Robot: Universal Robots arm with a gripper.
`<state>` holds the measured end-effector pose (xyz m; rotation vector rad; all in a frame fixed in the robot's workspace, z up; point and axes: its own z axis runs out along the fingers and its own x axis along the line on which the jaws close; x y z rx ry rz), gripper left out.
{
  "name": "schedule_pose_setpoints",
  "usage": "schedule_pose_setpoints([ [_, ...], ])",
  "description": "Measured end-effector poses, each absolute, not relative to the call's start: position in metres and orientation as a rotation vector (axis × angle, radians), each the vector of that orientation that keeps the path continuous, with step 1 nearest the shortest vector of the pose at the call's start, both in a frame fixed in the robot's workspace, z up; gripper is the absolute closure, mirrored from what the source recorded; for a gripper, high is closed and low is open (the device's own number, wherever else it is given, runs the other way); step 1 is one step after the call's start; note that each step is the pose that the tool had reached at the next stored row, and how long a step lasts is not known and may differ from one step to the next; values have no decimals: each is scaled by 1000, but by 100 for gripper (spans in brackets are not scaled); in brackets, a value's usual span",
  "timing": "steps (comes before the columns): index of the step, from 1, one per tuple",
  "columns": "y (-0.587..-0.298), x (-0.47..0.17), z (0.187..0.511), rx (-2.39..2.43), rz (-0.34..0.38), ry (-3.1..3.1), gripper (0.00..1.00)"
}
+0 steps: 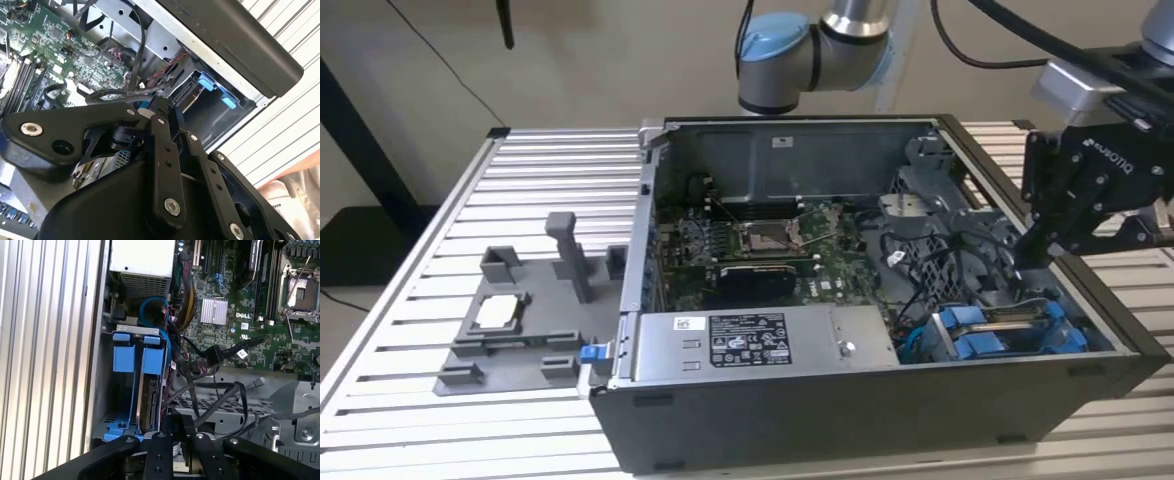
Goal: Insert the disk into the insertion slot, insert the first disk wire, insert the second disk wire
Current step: 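Insert the first disk wire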
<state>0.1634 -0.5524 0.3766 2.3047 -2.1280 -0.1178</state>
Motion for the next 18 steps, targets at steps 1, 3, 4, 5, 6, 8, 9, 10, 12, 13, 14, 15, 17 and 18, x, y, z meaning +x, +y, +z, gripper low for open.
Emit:
schedule_pose_setpoints([
  [1,-552,163,376,2297,-118,-2136,80],
  [3,-553,164,374,2279,-119,-2156,80],
  [4,-553,164,373,2273,-118,-2162,80],
  [5,-555,164,372,2270,-119,-2166,80],
  [6,-556,164,371,2269,-120,-2166,80],
  [8,-558,164,368,2268,-121,-2166,80],
  [9,-559,163,367,2267,-122,-2166,80],
  [10,-560,163,366,2265,-122,-2168,80],
  [12,-561,163,364,2260,-123,-2172,80],
  [13,-561,163,363,2256,-125,-2173,80],
  [14,-561,163,363,2252,-128,-2173,80],
  [15,-561,164,362,2248,-130,-2172,80],
  [17,-562,164,362,2240,-133,-2170,80],
  [18,-562,164,361,2238,-133,-2169,80],
])
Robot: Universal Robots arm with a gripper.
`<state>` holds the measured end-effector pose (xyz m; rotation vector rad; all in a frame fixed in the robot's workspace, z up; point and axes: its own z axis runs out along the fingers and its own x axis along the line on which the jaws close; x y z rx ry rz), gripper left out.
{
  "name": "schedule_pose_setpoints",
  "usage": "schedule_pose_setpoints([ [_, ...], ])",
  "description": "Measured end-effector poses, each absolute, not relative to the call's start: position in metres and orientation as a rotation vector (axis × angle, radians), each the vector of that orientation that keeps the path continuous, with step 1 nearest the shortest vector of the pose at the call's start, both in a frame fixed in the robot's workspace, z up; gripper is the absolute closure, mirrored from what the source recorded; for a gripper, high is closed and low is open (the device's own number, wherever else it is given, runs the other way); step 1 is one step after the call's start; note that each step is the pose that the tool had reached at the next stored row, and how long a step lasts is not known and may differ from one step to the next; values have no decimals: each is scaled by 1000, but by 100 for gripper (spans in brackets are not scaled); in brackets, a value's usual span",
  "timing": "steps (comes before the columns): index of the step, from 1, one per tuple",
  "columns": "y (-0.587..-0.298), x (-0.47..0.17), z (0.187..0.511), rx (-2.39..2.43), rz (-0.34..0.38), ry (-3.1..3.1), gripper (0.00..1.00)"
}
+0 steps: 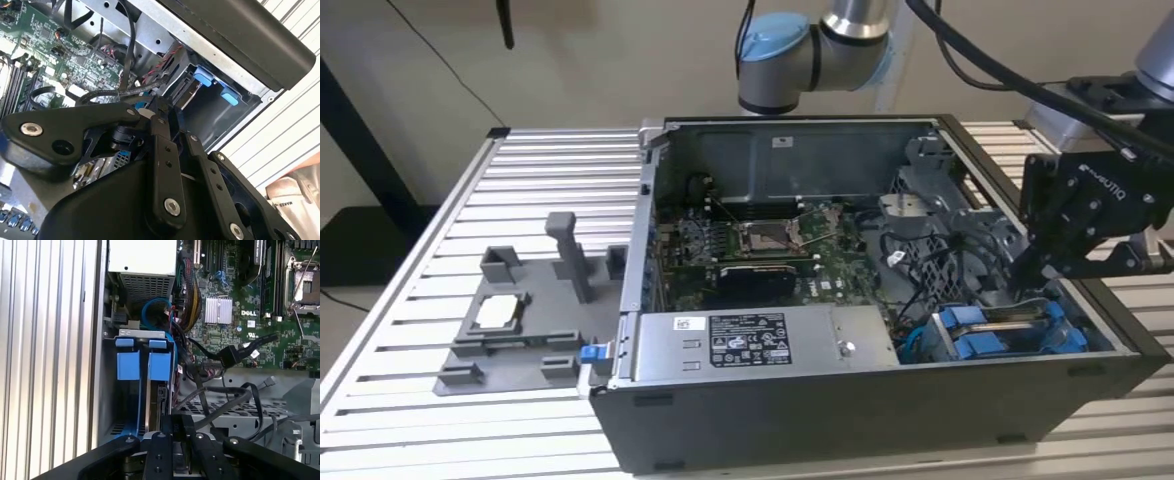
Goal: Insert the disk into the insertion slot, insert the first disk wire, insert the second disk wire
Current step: 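Insert the first disk wire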
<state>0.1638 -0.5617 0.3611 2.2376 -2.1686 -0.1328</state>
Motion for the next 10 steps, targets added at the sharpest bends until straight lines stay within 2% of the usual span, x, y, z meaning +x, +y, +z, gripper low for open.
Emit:
schedule_pose_setpoints([
  [10,-562,166,352,2218,-94,-2153,80],
])
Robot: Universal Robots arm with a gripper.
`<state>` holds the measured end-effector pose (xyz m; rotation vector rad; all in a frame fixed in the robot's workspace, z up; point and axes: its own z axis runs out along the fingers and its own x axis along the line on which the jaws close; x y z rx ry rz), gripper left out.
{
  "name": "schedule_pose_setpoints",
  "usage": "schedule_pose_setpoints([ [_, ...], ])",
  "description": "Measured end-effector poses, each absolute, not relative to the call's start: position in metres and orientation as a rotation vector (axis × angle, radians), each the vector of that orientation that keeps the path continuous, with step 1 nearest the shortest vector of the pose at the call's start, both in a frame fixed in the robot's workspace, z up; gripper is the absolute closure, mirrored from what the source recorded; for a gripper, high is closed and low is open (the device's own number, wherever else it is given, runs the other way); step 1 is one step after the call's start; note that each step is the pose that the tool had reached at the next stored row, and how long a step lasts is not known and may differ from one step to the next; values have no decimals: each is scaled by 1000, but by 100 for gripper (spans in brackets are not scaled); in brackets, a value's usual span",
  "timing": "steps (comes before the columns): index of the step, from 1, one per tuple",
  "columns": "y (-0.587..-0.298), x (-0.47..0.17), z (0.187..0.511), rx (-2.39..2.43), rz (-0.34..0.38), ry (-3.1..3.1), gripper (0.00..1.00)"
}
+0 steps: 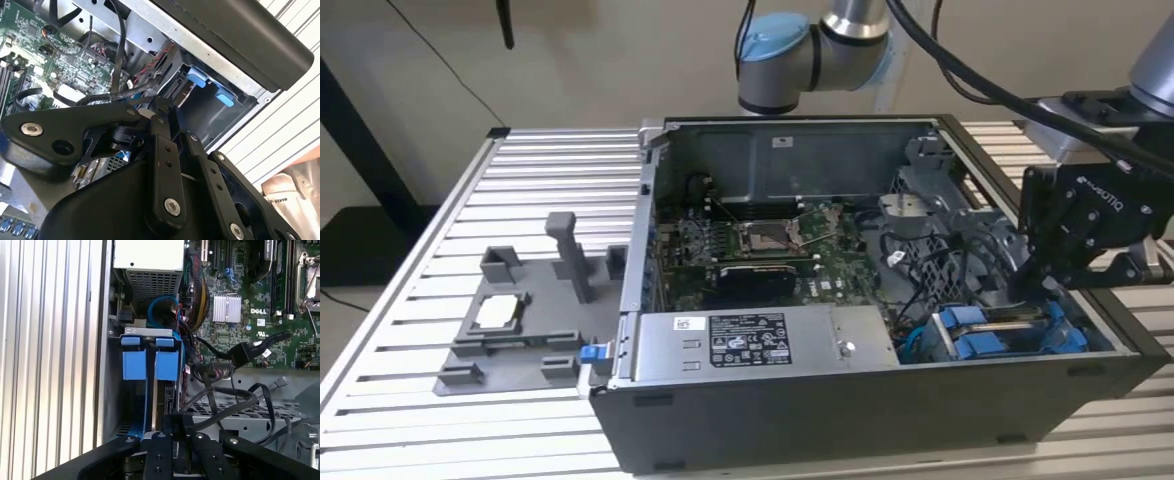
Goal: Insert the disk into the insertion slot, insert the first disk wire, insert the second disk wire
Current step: 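Insert the first disk wire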
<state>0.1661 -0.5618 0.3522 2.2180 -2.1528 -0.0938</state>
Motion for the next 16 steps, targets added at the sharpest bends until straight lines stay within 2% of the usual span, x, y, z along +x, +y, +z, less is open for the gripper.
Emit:
schedule_pose_setpoints([
  [16,-562,172,343,2217,-90,-2151,80],
])
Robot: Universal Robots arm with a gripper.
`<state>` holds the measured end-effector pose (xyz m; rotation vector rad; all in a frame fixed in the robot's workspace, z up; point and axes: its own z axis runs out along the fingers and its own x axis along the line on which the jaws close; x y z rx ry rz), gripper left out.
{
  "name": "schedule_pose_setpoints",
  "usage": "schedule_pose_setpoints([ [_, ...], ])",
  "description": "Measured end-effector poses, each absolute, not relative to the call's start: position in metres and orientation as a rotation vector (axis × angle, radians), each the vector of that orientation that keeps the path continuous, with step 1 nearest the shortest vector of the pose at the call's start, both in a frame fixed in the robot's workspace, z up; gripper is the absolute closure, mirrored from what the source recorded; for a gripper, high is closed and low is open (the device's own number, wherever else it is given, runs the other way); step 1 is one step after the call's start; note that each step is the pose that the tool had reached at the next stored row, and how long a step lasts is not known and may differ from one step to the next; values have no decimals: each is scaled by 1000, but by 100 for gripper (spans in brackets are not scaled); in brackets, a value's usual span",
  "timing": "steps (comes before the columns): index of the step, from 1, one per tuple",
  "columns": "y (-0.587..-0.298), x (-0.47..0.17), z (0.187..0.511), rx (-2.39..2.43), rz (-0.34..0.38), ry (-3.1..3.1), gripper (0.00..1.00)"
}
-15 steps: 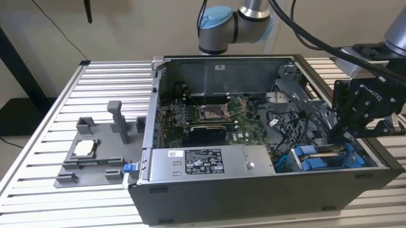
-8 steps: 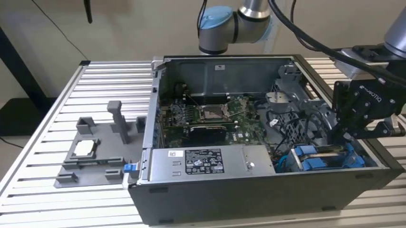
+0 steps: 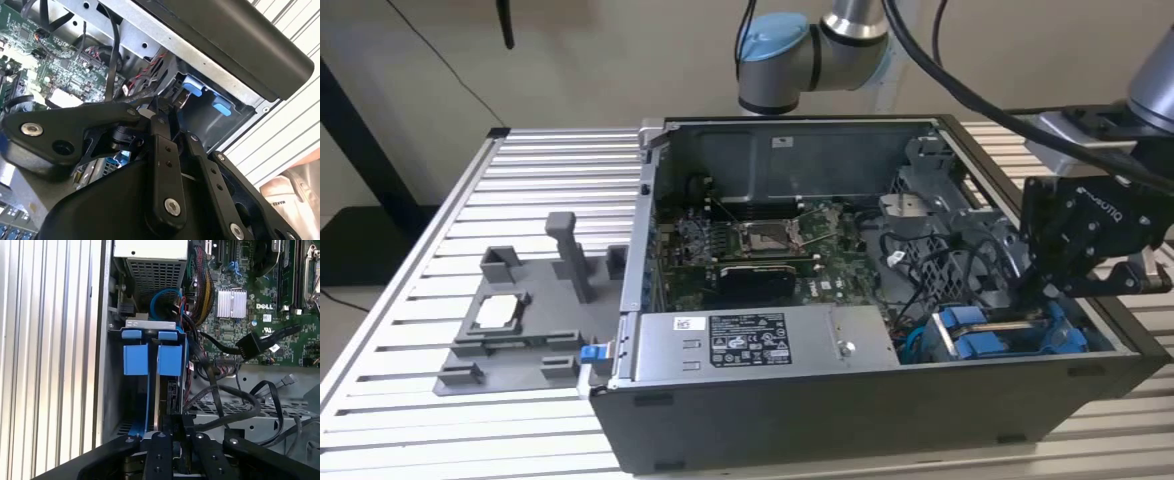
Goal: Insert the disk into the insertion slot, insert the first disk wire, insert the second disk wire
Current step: 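Insert the first disk wire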
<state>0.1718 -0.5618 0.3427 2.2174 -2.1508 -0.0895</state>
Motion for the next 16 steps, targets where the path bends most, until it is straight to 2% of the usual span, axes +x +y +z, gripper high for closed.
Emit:
schedule_pose_setpoints([
  [16,-561,175,336,2197,-89,-2174,80],
])
